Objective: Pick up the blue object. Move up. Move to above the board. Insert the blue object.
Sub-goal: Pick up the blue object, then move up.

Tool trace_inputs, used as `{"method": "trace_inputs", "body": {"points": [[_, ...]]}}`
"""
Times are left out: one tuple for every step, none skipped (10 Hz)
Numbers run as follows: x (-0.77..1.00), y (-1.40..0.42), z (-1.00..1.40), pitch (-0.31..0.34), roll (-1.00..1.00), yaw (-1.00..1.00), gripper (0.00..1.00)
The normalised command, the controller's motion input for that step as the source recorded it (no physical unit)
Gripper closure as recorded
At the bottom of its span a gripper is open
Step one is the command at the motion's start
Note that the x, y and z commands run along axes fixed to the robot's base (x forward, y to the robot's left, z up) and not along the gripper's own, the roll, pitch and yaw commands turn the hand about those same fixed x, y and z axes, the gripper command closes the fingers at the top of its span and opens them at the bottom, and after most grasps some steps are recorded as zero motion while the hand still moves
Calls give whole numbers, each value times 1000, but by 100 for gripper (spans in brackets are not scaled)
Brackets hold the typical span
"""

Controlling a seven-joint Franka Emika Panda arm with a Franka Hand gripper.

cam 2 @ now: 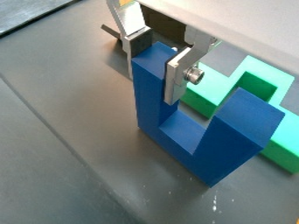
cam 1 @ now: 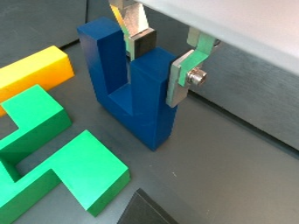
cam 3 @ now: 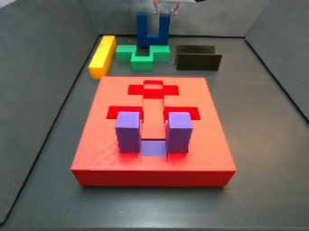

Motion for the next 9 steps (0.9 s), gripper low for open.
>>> {"method": "trace_inputs", "body": {"points": [[0,0,0,0,0,0,100],[0,0,0,0,0,0,100],[0,0,0,0,0,0,100],[0,0,0,0,0,0,100],[0,0,0,0,0,0,100],[0,0,0,0,0,0,100],[0,0,833,0,0,0,100],[-15,-80,780,24,-8,37,100],[-26,-63,449,37,-5,40,100]]}}
